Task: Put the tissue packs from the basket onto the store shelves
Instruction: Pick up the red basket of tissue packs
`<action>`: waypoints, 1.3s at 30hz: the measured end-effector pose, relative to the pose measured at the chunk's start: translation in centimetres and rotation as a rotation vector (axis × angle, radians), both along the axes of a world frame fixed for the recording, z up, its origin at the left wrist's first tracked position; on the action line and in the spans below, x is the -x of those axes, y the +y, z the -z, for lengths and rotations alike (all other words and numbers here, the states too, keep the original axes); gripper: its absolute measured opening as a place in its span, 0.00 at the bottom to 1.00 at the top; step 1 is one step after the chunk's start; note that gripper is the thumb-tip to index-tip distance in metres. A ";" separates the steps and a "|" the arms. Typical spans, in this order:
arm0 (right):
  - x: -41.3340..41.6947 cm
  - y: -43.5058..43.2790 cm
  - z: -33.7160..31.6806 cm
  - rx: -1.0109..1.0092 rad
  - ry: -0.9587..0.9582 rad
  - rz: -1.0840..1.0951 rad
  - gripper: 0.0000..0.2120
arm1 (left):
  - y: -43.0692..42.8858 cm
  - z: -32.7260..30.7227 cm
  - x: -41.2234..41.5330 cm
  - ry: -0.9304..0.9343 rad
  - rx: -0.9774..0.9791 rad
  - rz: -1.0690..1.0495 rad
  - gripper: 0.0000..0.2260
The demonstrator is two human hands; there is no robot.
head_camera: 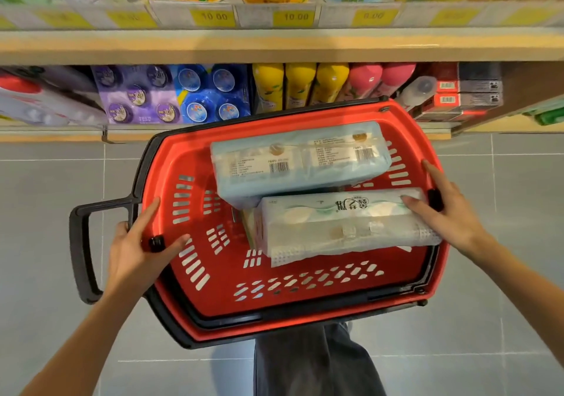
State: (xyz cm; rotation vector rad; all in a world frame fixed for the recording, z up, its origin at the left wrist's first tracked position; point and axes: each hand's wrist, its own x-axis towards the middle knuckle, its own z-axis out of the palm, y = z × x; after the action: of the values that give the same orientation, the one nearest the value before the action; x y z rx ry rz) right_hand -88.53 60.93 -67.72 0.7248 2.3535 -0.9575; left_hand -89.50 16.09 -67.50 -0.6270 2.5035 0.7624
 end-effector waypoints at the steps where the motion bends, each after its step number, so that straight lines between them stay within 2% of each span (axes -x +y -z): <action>1: 0.1 0.0 0.0 0.003 -0.005 0.003 0.36 | 0.0 0.0 0.1 0.003 -0.001 -0.001 0.38; 8: 0.3 0.1 -0.9 -0.003 -0.052 -0.016 0.34 | -0.4 -1.5 0.7 0.021 0.002 -0.020 0.38; 16: -1.1 -1.0 -7.4 0.014 -0.055 -0.058 0.32 | -2.2 -9.7 -1.0 0.050 0.071 0.021 0.36; 22: -1.9 -2.6 -17.2 0.057 0.030 -0.123 0.38 | -3.6 -19.7 -4.6 0.125 0.106 -0.029 0.32; 26: -2.4 -4.5 -25.8 0.076 0.175 -0.163 0.32 | -5.3 -27.6 -7.5 0.226 0.134 -0.053 0.32; 30: -2.5 -6.7 -34.4 0.140 0.318 -0.209 0.32 | -7.3 -35.4 -10.8 0.307 0.165 -0.128 0.27; 33: -2.2 -8.8 -40.2 0.172 0.387 -0.242 0.32 | -9.4 -40.6 -13.3 0.347 0.193 -0.186 0.28; 37: -1.6 -12.3 -46.0 0.261 0.425 -0.325 0.47 | -11.8 -46.9 -16.6 0.400 0.237 -0.251 0.28; 39: -1.1 -14.4 -48.4 0.257 0.448 -0.367 0.41 | -13.2 -49.4 -18.1 0.415 0.248 -0.294 0.26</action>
State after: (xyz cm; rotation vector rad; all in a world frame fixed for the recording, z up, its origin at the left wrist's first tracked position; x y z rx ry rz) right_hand -87.40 46.52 -19.33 -0.0337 2.5348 -1.3174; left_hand -71.42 2.92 -18.06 -1.0332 2.9561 0.7509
